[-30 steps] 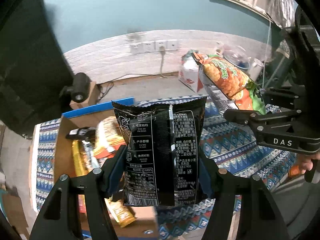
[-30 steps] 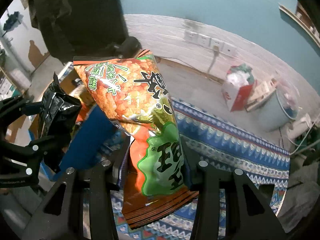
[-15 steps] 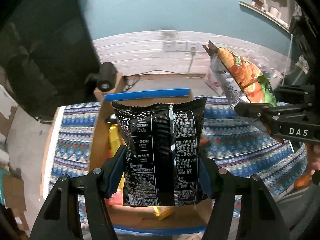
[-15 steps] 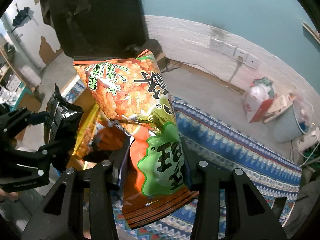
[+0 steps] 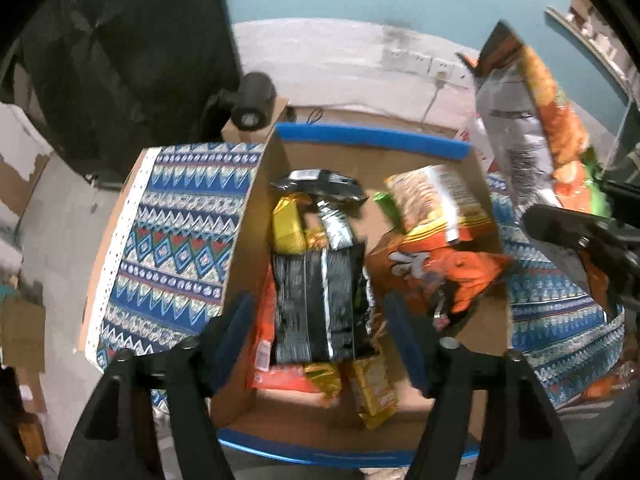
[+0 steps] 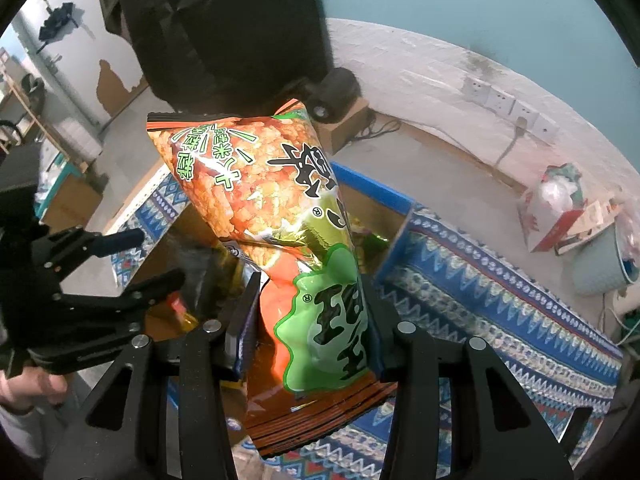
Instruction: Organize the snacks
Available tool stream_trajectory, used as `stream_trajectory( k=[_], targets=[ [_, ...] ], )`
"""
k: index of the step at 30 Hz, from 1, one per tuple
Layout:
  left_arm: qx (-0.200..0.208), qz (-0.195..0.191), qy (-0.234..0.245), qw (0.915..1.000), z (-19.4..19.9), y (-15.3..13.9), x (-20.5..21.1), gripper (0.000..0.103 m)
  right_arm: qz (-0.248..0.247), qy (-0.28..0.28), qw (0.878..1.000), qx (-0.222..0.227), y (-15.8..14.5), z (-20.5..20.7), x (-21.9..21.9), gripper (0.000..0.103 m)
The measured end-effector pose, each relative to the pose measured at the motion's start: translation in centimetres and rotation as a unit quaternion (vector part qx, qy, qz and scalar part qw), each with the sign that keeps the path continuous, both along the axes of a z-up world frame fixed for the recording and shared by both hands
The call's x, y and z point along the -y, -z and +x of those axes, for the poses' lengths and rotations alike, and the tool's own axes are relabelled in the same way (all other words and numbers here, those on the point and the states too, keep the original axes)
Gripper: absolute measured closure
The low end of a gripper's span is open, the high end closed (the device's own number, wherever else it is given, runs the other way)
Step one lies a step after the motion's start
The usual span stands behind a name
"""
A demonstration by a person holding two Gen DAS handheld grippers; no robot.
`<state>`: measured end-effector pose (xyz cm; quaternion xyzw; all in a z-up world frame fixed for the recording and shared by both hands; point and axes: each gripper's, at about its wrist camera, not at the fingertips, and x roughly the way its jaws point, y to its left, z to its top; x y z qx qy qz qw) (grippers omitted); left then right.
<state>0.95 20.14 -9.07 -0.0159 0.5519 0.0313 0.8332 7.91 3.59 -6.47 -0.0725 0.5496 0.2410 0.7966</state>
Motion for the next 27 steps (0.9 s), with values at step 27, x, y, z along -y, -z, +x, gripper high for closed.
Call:
stream_trajectory(
  k=[27],
  targets=[
    [0.069,-0.002,-0.034,0.997,-1.7,-6.1,-4.6,0.018,0.066,0.008,0.996,-0.058,0.9,-0.2,-3.9,0.041]
  ],
)
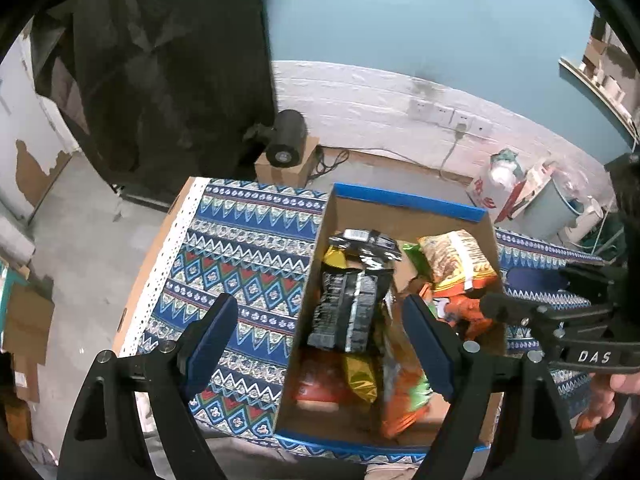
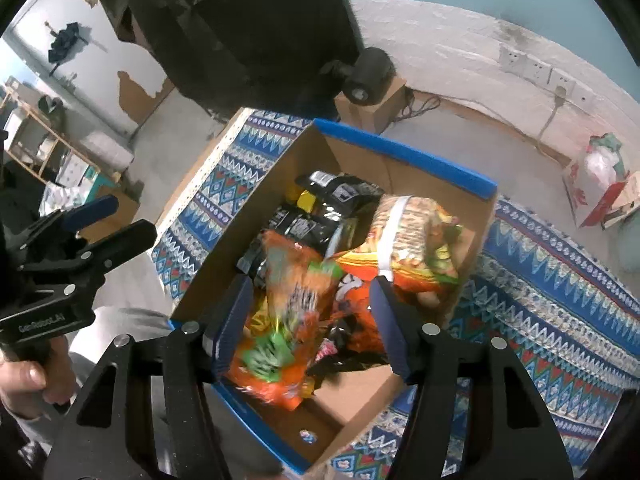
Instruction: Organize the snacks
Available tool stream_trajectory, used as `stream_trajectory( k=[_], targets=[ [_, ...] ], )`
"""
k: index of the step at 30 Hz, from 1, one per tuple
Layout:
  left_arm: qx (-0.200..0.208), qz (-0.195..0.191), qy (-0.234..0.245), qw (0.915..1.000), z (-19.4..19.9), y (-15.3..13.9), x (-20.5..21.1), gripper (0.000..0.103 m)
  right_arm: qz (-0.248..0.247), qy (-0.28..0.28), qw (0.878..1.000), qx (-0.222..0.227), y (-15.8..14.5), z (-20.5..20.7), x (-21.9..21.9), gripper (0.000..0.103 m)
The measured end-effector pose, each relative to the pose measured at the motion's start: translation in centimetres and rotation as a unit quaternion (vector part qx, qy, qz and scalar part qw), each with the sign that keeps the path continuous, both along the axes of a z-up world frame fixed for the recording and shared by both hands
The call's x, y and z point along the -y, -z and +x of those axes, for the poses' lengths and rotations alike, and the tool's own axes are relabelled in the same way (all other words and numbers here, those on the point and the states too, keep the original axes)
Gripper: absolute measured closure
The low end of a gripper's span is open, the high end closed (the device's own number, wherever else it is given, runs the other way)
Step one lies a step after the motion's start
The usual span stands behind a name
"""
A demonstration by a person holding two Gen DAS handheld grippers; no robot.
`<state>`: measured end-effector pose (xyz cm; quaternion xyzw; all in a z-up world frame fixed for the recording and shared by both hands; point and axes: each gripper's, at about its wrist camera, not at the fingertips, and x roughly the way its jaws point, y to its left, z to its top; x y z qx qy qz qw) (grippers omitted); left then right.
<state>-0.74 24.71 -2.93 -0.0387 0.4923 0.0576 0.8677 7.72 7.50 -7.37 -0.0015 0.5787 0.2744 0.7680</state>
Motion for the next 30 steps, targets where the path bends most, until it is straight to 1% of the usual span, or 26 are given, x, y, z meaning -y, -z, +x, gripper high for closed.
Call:
stream_trajectory(
  k=[2,4,9,10,15,17,19,21,24,26,30],
  targets=[
    [0.001,0.0,0.011,0.9999,-0.1,-0.1,0.7,0.018,-0.01,0.004,1.0,0.016,-0.7,-0.3,0.6,0.039],
    [0.004,0.004,0.022,0.9997,-0.2,-0.4,1.4,0.018,-0.022,0.008,0.999,0.035,-1.4,-0.6,1.1,0.032],
    [0.016,0.009,0.04,0.999,-0.8,-1.4,3.1,0.018,-0.039,0.024,0.996,0.079,-3.6,-1.5,2.7,0.027],
    [0.019,0.009,0.043,0.9989,-1.0,-1.7,3.4,0.016,-0.04,0.028,0.995,0.087,-4.1,-1.6,3.0,0.026],
    [0.036,0.006,0.051,0.9981,-1.4,-2.9,4.7,0.013,-0.043,0.042,0.99,0.124,-6.1,-2.4,4.5,0.026],
    [0.04,0.003,0.053,0.9978,-1.6,-3.2,5.0,0.008,-0.046,0.047,0.988,0.136,-6.7,-2.9,5.3,0.025],
    [0.045,0.002,0.055,0.9975,-1.7,-3.5,5.5,0.008,-0.052,0.05,0.986,0.148,-7.1,-3.3,5.9,0.025],
    [0.049,0.004,0.055,0.9972,-1.8,-3.8,5.9,0.007,-0.056,0.052,0.985,0.158,-7.4,-3.7,6.5,0.025],
    [0.064,-0.006,0.059,0.9962,-2.2,-4.4,6.4,0.002,-0.059,0.056,0.983,0.167,-7.6,-4.2,7.4,0.025],
    [0.075,-0.014,0.064,0.995,-2.4,-4.6,6.7,0.002,-0.062,0.061,0.981,0.174,-7.6,-4.4,8.1,0.025],
    [0.081,-0.009,0.071,0.9941,-2.6,-4.9,7.6,0.002,-0.071,0.066,0.979,0.181,-7.6,-4.7,9.0,0.025]
  ],
)
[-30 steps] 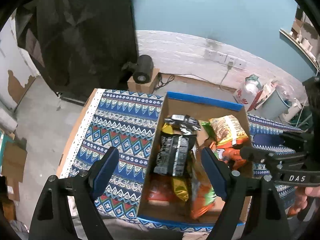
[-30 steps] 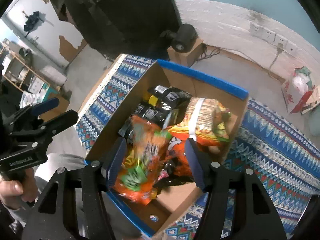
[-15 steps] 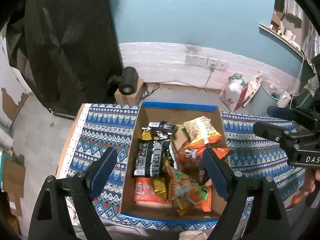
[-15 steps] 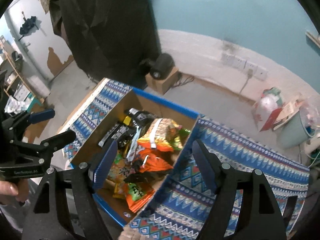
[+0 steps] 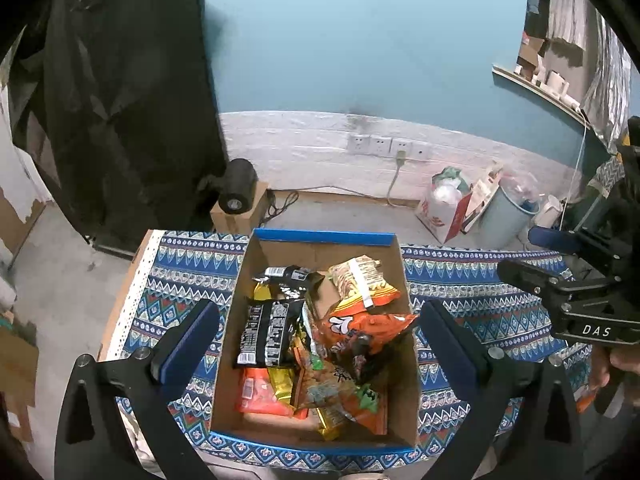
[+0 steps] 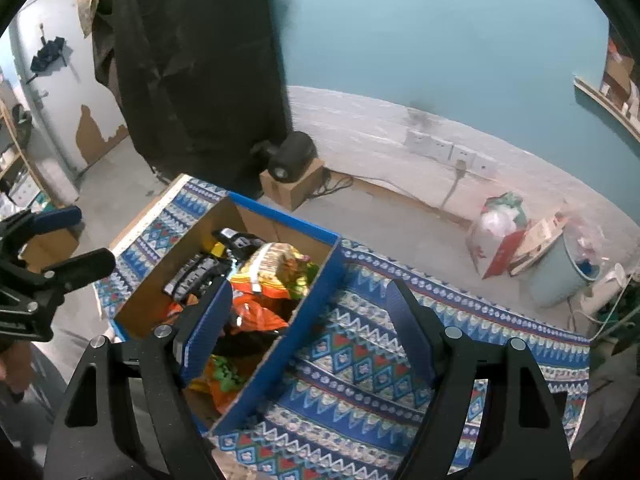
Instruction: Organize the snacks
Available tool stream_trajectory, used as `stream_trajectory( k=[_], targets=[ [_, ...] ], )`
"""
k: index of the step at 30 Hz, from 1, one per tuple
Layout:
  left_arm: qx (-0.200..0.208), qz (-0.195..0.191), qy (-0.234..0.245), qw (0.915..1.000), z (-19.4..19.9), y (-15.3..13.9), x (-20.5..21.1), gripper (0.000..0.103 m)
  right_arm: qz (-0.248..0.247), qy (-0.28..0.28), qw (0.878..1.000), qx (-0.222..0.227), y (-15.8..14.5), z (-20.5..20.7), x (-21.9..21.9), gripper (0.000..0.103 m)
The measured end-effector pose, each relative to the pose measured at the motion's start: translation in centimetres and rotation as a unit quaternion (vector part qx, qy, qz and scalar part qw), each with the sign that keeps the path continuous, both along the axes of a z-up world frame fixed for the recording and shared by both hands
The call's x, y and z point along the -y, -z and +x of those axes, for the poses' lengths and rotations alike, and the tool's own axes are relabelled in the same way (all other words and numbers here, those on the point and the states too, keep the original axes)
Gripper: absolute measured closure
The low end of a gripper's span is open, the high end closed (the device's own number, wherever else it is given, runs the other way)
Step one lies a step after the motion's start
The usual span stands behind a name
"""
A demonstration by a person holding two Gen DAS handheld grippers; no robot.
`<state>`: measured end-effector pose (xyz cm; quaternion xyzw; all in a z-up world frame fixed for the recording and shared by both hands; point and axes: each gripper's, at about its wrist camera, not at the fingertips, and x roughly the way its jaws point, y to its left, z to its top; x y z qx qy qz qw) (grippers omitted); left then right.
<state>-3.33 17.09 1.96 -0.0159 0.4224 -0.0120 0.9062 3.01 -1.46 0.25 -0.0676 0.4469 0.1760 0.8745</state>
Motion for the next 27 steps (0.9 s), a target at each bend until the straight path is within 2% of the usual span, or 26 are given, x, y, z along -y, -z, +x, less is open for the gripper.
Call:
stream_trajectory(
  k=[12,27],
  targets=[
    [0.014,0.017,0.017,0.9996,-0.2,-0.7,2.3,0.001,0.001,0.009,1.0,0.01,-0.3,-0.7,1.9,0.025],
    [0.009,0.032,0.013,0.9993,0.1,-0.2,3.0,0.001,0.002,0.011,1.0,0.011,-0.4,-0.5,2.4,0.025]
  ],
)
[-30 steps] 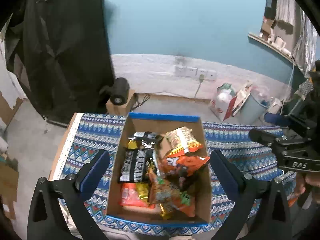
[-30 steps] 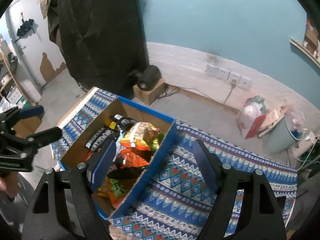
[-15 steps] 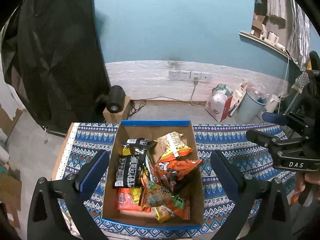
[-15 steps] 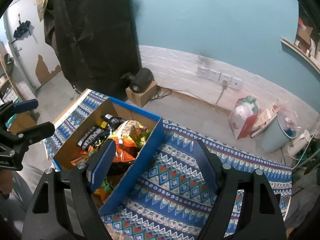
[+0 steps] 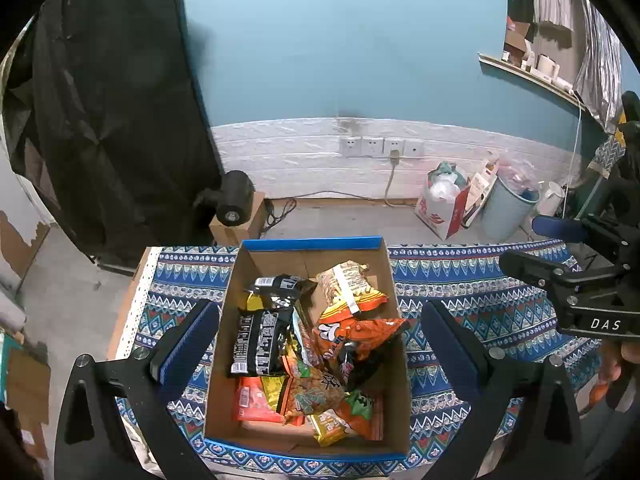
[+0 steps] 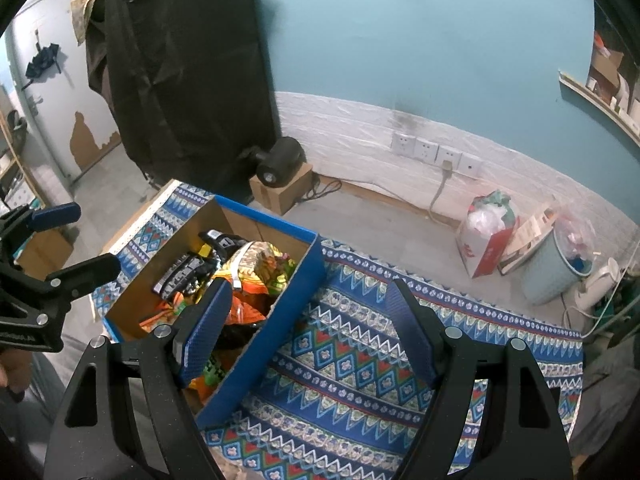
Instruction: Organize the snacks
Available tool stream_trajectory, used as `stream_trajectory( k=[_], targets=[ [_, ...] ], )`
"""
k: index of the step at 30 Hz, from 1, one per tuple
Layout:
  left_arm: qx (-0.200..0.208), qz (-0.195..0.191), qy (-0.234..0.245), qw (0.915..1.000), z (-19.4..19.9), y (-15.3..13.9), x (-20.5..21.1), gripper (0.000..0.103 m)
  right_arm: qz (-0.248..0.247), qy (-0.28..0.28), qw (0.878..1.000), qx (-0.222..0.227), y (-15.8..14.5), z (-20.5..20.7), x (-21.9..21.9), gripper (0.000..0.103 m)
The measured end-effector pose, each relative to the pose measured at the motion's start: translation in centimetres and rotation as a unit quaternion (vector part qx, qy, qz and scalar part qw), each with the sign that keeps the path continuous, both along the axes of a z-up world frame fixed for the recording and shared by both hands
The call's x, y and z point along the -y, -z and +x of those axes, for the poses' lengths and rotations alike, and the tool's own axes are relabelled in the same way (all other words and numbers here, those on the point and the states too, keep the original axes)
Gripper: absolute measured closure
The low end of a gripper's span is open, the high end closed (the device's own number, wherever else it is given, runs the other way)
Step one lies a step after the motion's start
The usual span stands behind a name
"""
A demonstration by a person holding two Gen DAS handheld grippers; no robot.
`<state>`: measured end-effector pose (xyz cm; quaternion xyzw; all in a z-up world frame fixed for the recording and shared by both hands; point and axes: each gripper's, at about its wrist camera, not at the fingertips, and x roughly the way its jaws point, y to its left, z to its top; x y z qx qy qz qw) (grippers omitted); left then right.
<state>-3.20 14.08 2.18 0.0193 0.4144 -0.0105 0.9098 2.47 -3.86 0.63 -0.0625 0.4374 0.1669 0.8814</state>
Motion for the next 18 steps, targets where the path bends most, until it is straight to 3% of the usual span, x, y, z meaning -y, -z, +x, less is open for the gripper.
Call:
stream_trajectory(
  k=[18],
  targets=[
    [-0.013,-0.001,-0.008,0.9999,0.1,0.19,0.08,0.001,-0.002,0.0,1.0,0.001,-0.22,0.02,-0.21,0.025]
  ],
)
